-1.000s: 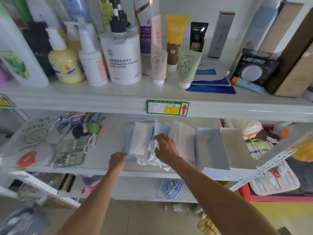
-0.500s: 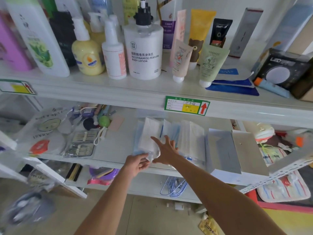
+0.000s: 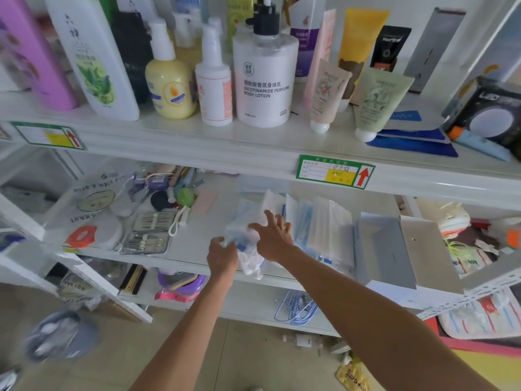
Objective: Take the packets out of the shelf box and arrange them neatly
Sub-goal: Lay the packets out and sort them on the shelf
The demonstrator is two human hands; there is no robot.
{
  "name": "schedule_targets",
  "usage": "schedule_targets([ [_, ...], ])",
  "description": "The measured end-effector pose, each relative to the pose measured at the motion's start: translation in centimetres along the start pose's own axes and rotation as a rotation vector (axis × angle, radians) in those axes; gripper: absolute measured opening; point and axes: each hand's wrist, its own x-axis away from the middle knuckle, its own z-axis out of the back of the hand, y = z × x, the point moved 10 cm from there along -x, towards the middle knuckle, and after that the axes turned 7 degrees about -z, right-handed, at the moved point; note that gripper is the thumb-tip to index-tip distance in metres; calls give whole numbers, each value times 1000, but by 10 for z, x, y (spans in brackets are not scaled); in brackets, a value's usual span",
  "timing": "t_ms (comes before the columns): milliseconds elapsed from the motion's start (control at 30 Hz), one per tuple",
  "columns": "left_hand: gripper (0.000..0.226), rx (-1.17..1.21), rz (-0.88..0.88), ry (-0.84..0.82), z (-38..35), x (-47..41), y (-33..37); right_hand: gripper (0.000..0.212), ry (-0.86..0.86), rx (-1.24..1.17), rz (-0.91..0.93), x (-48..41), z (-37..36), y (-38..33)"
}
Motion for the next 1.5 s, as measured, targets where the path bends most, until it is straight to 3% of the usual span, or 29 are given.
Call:
schedule_targets([
  [67, 25, 43, 59, 40, 14, -10, -14, 49, -11, -9, -47, -3, 1, -1],
  [167, 30, 128, 165, -16, 13, -12, -30, 40, -17, -8, -28, -11, 6, -15],
  [333, 17, 108, 112, -144, 7, -11, -28, 60, -27, -27, 119, -20, 7, -55],
  [433, 19, 45, 32, -121, 21, -16, -23, 54, -134, 75, 268, -26, -4, -90],
  [500, 19, 40, 14, -84, 35, -21, -25, 44, -200, 115, 242, -34, -11, -95],
  [600, 24, 73, 4, -69, 53, -28, -34, 44, -122, 95, 137, -42, -4, -91],
  [800, 40, 113, 16, -89, 74, -30, -48, 33, -37, -8, 105, -56, -2, -103],
  [967, 40, 228, 109, -4, 93, -27, -72, 57, -164, 19, 216, -60, -22, -94],
  [1233, 39, 267, 105, 108, 91, -32, -72, 59, -170, -28, 227, -61, -22, -63],
  [1367, 44, 237, 85, 107, 77, -29, -67, 49, -188, -126, 107, -64, -21, -59],
  [1500, 41, 237, 78, 127, 61, -26, -56, 66, -263, -168, 180, -50, -34, -83],
])
